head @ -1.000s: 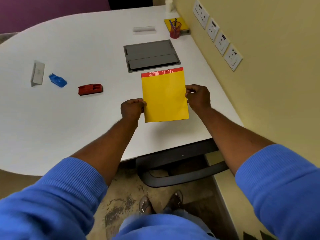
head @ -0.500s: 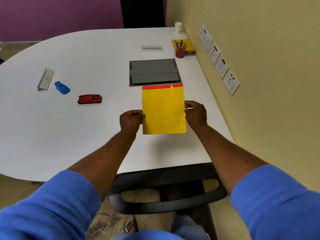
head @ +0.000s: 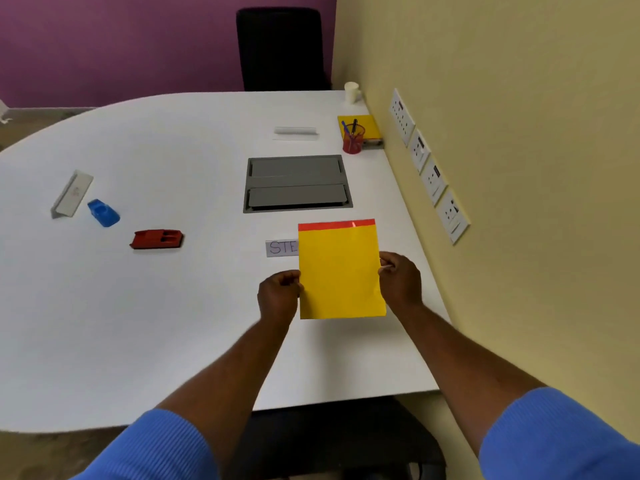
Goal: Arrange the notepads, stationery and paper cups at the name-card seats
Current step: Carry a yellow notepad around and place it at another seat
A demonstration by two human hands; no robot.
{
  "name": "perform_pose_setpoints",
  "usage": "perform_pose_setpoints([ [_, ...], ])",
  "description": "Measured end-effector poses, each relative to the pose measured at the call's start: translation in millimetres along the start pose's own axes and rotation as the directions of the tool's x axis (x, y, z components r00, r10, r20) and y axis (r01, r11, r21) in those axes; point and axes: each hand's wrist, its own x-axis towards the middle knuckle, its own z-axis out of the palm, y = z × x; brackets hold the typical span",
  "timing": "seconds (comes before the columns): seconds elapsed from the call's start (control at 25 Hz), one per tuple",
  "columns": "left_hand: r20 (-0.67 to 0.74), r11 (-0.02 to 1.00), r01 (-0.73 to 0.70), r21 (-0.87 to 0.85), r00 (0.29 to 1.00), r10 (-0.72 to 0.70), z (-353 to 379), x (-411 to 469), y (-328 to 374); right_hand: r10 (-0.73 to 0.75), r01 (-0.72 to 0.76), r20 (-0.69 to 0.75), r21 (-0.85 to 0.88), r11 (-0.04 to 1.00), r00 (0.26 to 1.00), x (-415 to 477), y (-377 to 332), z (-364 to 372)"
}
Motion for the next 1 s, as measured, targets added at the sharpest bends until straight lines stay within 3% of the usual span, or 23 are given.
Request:
perform_pose_setpoints([
  [0.24, 0.135, 0.992, -0.027, 0.127, 0.991, 0.010, 75, 32, 3, 0.130, -0.132, -0.081, -0.020, 0.991, 0.988, 54, 45, -12],
  [0.48, 0.194, 0.961, -0.131, 0.243, 0.977, 0.085, 164, 104, 13, 0.191, -0.192, -0.100, -0.003, 0.981, 0.976, 162, 80, 11],
  [0.84, 0.111, 0.945, -0.104, 0.311, 0.991, 0.073, 277, 211, -22, 0.136, -0.158, -0.127, -0.188, 0.969, 0.983, 277, 145, 75],
  [1.0, 0.130, 0.904, -0.196, 0.380, 0.979, 0.157, 300, 240, -31, 0.080, -0.109, -0.116, -0.277, 0.955, 0.990, 310, 166, 89],
])
